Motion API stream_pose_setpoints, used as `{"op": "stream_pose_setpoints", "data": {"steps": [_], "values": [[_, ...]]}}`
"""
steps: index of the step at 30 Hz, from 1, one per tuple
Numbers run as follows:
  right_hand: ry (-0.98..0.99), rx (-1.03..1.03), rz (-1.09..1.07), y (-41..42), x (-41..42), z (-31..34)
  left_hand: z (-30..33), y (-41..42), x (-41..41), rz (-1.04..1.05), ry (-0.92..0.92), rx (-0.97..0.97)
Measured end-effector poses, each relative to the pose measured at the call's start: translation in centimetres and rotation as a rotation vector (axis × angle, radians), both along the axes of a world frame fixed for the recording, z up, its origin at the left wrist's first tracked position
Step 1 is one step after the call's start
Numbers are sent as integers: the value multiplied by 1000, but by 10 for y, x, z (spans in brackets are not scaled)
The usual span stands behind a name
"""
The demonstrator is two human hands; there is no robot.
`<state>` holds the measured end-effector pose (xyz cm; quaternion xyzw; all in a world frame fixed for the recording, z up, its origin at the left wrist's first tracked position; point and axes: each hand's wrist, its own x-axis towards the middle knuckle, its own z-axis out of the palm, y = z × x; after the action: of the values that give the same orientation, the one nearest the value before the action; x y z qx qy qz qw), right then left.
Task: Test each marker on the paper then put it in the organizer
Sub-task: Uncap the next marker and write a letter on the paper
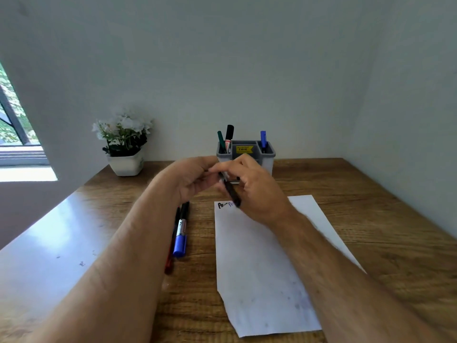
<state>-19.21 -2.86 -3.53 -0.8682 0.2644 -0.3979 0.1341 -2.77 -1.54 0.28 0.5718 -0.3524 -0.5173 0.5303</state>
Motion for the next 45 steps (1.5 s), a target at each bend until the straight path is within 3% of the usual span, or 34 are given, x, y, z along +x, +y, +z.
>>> {"op": "stream_pose_setpoints", "data": {"steps": [3, 7, 10, 12, 16, 18, 24, 30, 36, 45], "values": [[-181, -25, -15, -4, 2, -2, -1, 1, -6, -86, 18, 14], [-271, 15, -116, -6, 0, -1, -3, 3, -14, -126, -205, 47], [-242, 7, -194, -8, -1, -3, -3, 5, -22, -58, -369, -32], [-212, 26, -235, -10, -1, -5, -1, 4, -28, -11, -316, -185], [-163, 129, -309, -11, -2, -7, 7, 5, -36, 20, 53, -431], [-161, 167, -313, -11, -3, -7, 8, 7, -38, -26, 144, -494], [-103, 75, -284, -10, -4, -6, 1, 4, -40, -10, 122, -590], [-94, -45, -375, -9, -6, 0, 4, 8, -44, 116, 161, -524], [-49, -29, -378, -8, -4, 1, 5, 10, -47, 202, 123, -498], [-67, 19, -451, -4, -12, 11, 7, 7, -46, 110, 206, -496]]}}
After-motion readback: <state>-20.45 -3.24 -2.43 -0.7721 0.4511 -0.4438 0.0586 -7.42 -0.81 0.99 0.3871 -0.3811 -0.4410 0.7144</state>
